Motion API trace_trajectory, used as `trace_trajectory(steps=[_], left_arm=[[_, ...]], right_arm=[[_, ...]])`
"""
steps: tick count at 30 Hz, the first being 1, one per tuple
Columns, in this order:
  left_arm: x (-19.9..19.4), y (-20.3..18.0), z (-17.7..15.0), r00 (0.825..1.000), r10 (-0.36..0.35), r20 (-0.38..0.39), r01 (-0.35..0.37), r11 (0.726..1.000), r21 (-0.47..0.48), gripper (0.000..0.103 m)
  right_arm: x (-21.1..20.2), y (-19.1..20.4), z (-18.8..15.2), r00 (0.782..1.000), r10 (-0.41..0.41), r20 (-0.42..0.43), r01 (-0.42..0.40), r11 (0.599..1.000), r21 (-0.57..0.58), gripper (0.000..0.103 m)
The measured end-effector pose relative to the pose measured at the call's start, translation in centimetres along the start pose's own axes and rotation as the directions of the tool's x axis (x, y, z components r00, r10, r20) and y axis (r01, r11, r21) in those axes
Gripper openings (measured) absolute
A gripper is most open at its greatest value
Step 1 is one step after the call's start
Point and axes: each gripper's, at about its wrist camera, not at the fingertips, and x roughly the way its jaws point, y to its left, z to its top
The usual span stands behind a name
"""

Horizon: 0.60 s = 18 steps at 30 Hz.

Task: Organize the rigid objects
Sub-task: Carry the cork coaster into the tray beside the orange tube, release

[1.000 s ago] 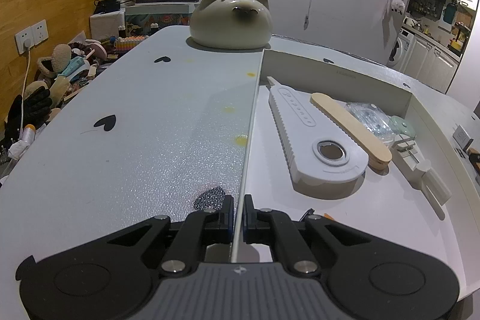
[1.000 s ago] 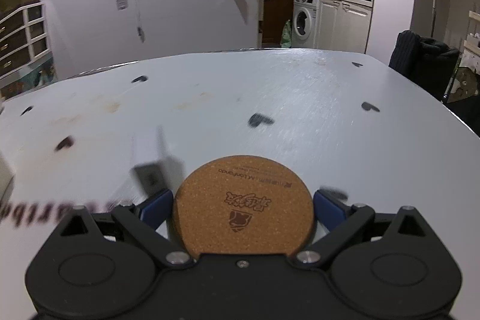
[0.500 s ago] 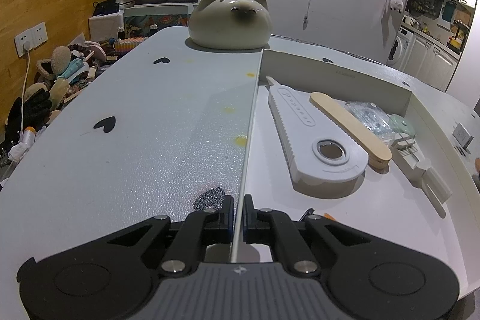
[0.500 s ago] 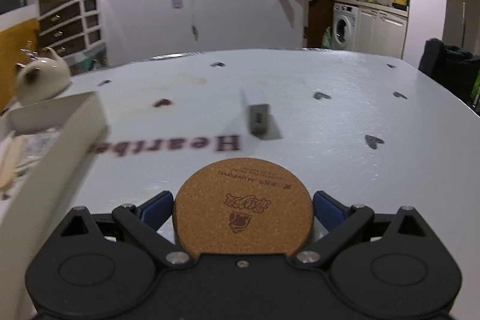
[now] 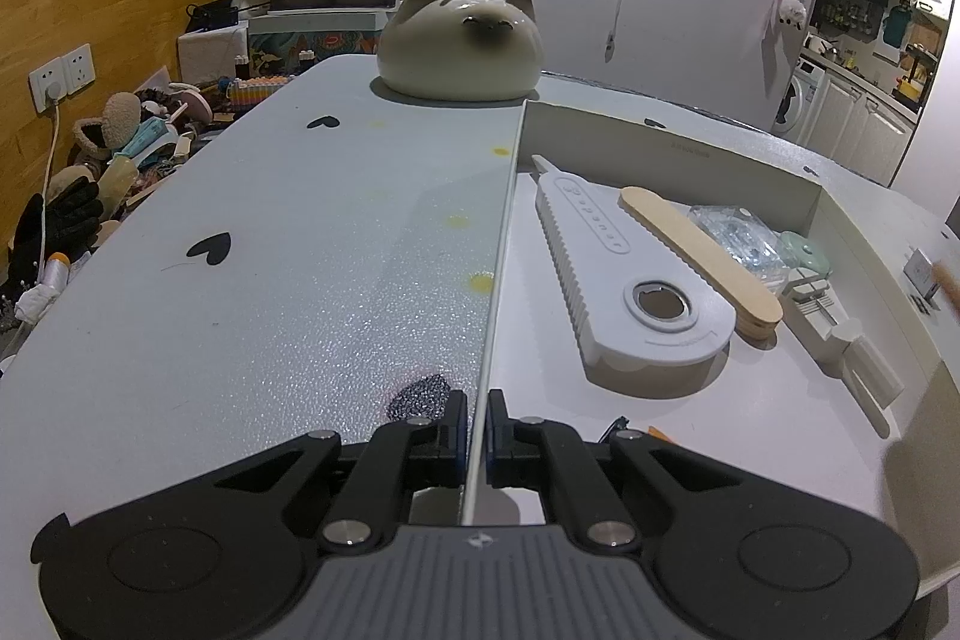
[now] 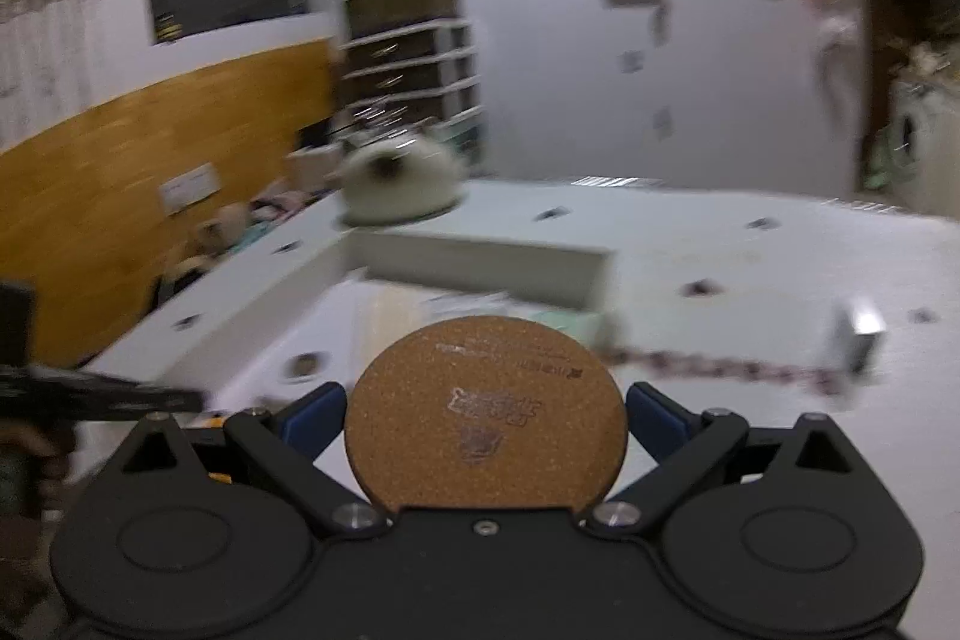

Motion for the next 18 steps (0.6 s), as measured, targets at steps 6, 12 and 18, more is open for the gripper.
trace_trajectory(steps=[6, 12, 18], left_arm=[[0.1, -0.1, 0.0, 1.000, -0.005, 0.006, 0.005, 1.000, 0.000, 0.004], [0.1, 0.0, -0.1, 1.000, -0.010, 0.006, 0.010, 1.000, 0.002, 0.004], [0.2, 0.0, -0.2, 1.000, -0.011, 0.006, 0.011, 1.000, 0.005, 0.004]], right_arm=[[3.0, 3.2, 0.1, 0.996, 0.055, -0.075, -0.057, 0.998, -0.013, 0.100], [5.4, 5.2, 0.0, 0.988, 0.065, -0.140, -0.069, 0.997, -0.023, 0.100], [7.6, 5.3, -0.4, 0.979, 0.018, -0.205, -0.013, 1.000, 0.027, 0.101]])
